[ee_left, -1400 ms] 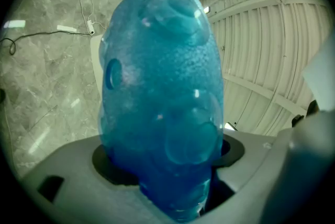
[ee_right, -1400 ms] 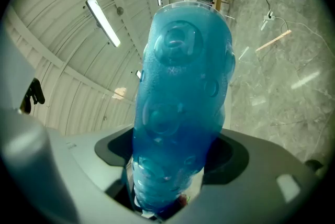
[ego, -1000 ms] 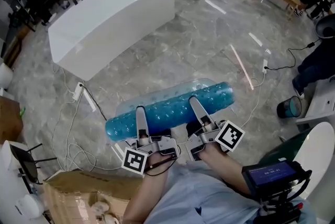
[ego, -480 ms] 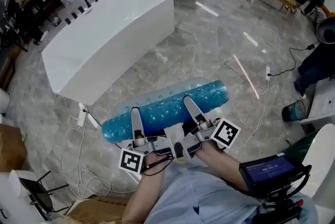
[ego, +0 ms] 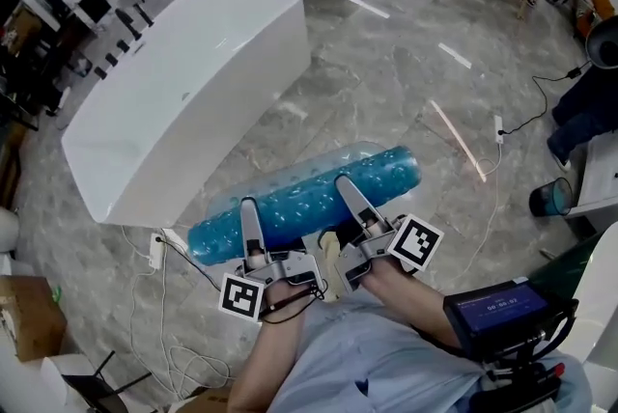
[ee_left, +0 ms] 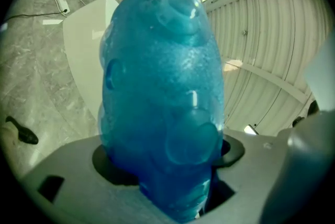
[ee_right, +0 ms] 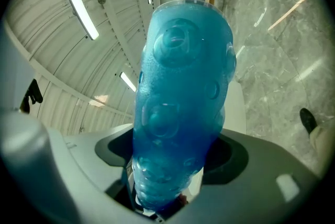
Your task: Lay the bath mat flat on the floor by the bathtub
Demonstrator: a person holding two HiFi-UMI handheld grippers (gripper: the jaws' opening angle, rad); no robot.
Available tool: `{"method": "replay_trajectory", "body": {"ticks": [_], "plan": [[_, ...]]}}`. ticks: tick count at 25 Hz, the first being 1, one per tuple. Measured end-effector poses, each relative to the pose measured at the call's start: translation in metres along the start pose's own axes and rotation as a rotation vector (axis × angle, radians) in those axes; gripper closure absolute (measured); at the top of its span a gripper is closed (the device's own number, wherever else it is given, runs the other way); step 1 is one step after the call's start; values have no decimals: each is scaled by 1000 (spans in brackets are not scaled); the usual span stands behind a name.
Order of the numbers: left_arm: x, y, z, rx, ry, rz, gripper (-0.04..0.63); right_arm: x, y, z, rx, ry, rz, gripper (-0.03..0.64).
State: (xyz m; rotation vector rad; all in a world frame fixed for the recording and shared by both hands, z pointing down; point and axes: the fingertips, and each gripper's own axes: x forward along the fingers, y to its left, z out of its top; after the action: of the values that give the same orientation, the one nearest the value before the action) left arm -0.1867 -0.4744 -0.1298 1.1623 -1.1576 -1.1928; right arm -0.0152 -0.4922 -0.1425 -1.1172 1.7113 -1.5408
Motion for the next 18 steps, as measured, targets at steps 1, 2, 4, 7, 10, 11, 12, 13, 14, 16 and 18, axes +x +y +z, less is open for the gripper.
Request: {"method": "replay_trajectory", "body": {"ticks": [1, 2, 4, 7, 10, 11, 12, 13, 14, 16, 18], "plan": [[25, 7, 0, 1, 9, 6, 241, 21, -7, 12, 7, -8, -4, 255], [50, 13, -1, 6, 19, 13, 241, 41, -14, 24, 14, -16, -7, 255], [86, 21, -4, 18, 42, 25, 241, 67, -24, 42, 31, -34, -16, 256], [38, 9, -14, 32, 42, 12, 241, 20, -16, 28, 25, -31, -5, 256], [-162, -27, -35, 38, -178, -15, 241, -126, 20, -42, -5, 181, 49, 256], [-249, -39, -46, 43, -302, 11, 241, -185, 30, -73, 10, 308, 47, 256], [-327, -50, -60, 51, -412, 49, 241, -241, 37, -101, 34, 425, 32, 256], [-386, -61, -74, 61, -487, 82, 241, -287, 43, -119, 57, 506, 17, 256], [-420, -70, -86, 71, -521, 101, 241, -316, 48, -126, 74, 544, 9, 256], [-428, -86, -97, 83, -506, 104, 241, -332, 60, -119, 88, 528, 17, 256], [-402, -94, -94, 89, -463, 90, 241, -315, 68, -107, 86, 484, 28, 256]]}}
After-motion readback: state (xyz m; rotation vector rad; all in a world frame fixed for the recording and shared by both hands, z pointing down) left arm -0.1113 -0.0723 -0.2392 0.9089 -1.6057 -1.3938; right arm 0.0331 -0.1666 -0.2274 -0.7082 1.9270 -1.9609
